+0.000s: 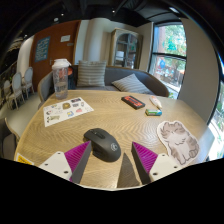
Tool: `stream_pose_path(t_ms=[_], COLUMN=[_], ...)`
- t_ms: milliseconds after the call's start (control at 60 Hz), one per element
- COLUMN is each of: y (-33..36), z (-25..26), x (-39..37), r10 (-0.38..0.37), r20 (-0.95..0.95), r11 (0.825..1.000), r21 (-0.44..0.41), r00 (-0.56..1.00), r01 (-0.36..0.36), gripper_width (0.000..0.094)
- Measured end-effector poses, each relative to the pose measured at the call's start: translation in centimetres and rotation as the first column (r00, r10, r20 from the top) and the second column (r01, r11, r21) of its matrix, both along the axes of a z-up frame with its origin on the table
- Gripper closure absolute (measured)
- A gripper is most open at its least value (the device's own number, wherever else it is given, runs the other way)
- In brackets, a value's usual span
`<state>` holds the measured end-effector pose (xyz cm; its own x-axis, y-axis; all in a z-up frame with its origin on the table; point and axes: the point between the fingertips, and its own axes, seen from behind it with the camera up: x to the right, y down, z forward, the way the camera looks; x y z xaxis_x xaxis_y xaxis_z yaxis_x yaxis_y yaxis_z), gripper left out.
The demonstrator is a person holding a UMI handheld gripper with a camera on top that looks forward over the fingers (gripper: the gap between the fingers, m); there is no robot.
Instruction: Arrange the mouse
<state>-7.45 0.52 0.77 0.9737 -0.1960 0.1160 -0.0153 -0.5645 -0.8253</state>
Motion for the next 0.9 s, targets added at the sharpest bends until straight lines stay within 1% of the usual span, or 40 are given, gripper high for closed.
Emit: stream_pose_path(t_ms=[50,150,283,317,350,400,567,633,700,717,733,800,900], y=[1.6,4.1,6.6,7.3,7.7,8.2,8.6,8.5,7.9,7.6,7.5,6.0,3.9], z=[-0.1,-0.5,-1.2,-1.4,-1.7,-2.2,-1.9,-1.7,-1.3,-1.0,-0.5,1.1,4.0], x=[0.2,0.5,2.2,2.4,2.6,2.6,3.0,2.8,3.5,3.9,4.4,6.5,11.7], r10=[0.012,0.034,0.012,0.003,-0.001,-0.001,0.0,0.01,0.004,-0.001,-0.007,-0.026,-0.081], r20=[-0.019,-0.064,-0.093,-0.101,-0.106,-0.108,-0.018,-0.016,-0.017,-0.007,0.011,0.075,0.133], r11=[1.0,0.999,0.999,0.999,0.999,0.998,0.996,0.997,0.998,0.998,0.999,0.998,0.996], r21=[0.006,-0.002,-0.031,-0.039,-0.046,-0.062,-0.087,-0.081,-0.07,-0.066,-0.052,-0.047,-0.037], r00=[1.0,0.997,0.996,0.995,0.994,0.994,1.0,1.0,1.0,1.0,1.0,0.997,0.988], r01=[-0.012,-0.034,-0.015,-0.007,-0.003,-0.006,-0.001,-0.011,-0.006,0.001,0.008,0.03,0.086], gripper_width=[0.0086,0.0095,0.0113,0.015,0.0214,0.0376,0.0511,0.0543,0.0561,0.0593,0.0598,0.0597,0.0598])
